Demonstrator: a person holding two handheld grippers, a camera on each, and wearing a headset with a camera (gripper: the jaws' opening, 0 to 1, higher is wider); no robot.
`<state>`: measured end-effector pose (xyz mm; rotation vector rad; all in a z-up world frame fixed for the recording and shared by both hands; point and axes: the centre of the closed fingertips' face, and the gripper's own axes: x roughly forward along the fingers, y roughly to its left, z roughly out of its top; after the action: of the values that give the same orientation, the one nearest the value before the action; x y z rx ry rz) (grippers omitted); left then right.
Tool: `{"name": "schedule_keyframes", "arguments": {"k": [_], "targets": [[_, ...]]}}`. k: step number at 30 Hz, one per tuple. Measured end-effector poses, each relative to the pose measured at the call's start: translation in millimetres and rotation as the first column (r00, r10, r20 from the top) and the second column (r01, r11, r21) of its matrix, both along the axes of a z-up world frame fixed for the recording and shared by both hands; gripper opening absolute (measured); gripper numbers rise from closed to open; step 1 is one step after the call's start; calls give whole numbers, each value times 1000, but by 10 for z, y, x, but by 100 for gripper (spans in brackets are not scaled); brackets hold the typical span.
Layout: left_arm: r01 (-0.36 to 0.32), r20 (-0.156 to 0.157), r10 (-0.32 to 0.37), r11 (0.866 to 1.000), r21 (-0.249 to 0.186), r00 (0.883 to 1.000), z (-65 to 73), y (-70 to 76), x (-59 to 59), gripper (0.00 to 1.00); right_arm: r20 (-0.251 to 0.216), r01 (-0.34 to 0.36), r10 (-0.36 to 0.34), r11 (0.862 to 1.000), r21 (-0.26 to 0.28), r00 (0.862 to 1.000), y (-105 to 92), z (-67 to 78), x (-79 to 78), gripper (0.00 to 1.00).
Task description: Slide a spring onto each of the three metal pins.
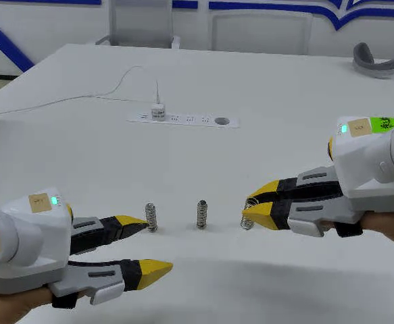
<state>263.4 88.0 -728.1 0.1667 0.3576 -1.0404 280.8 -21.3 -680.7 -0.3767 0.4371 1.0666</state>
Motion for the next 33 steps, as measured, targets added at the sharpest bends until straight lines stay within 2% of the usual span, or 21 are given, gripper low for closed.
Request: {"name": "schedule_keyframes", "arguments": {"k": [2,12,22,27,33], "targets": [[-9,8,9,1000,5,1000,-5,30,4,47,4,6,-6,1000,-1,1000,-13,6,16,12],[-47,8,47,999,-10,999,-9,114,-27,50,32,68,-69,998,8,997,-110,74,191,12],[-65,17,65,998,-4,998,-9,152,-37,51,66,173,-175,984,34,982,-263,126,470,12],[-72,17,72,997,-9,997,-1,146,-40,52,64,201,-203,979,39,977,-292,83,568,12],[-71,16,71,997,-8,997,-6,127,-51,53,35,219,-220,975,30,975,-310,-73,639,12]]}}
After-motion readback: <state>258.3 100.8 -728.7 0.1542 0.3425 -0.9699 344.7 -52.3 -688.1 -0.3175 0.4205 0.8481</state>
